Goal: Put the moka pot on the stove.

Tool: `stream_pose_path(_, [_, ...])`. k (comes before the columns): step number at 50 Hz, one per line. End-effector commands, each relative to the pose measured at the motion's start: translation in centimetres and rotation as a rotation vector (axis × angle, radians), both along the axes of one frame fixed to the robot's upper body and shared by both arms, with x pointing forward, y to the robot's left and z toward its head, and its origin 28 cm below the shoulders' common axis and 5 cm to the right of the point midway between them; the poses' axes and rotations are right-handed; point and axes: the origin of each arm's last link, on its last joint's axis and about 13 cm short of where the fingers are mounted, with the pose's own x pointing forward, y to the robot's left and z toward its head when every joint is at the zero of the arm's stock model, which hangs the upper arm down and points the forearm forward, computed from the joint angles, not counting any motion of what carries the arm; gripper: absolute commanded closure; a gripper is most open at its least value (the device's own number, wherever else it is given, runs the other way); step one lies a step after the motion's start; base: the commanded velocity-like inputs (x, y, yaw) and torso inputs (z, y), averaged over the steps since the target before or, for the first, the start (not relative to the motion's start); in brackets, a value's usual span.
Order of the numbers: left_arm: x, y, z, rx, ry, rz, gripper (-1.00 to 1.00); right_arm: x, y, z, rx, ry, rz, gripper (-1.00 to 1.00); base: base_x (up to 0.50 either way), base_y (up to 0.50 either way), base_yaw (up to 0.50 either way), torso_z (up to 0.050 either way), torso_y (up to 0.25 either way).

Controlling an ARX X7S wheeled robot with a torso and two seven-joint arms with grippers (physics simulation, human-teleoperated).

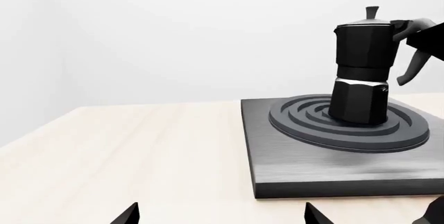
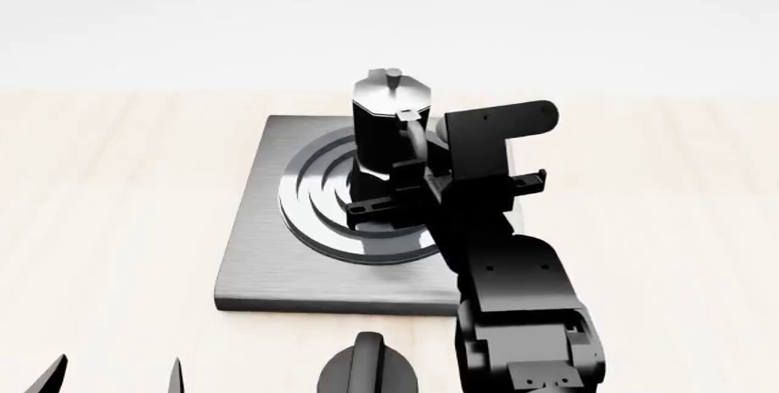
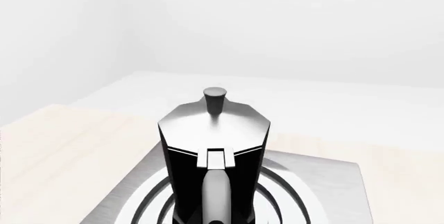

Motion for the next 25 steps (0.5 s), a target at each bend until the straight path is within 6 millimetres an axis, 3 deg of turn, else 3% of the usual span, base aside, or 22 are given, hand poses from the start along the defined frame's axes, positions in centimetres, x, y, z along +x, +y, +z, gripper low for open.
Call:
stream_pose_path(1, [0.0, 0.0, -0.1, 0.0, -0.006, -0.036, -1.0, 0.0, 0.3, 0.1, 0.002, -0.017, 0.012, 1.0, 0.0, 0.0, 0.0, 0.0, 0.01])
stream_pose_path(9, [0.0, 0.0, -0.1, 0.001, -0.005, -0.035, -1.0, -0.2, 0.4, -0.4, -0.007, -0.002, 0.02, 1.0, 0.0, 0.0, 0.0, 0.0, 0.0])
stream_pose_path(10, [0.0, 0.0, -0.1, 0.001, -0.005, -0.035, -1.0, -0.2, 0.4, -0.4, -0.006, 0.001, 0.02, -1.0, 0.0, 0.0, 0.0, 0.0, 0.0])
stream_pose_path(25, [-0.1, -0.1, 0.0, 0.003, -0.005, -0.039, -1.0, -0.7, 0.4, -1.8, -0.006, 0.024, 0.042, -1.0, 0.0, 0.0, 0.0, 0.0, 0.0])
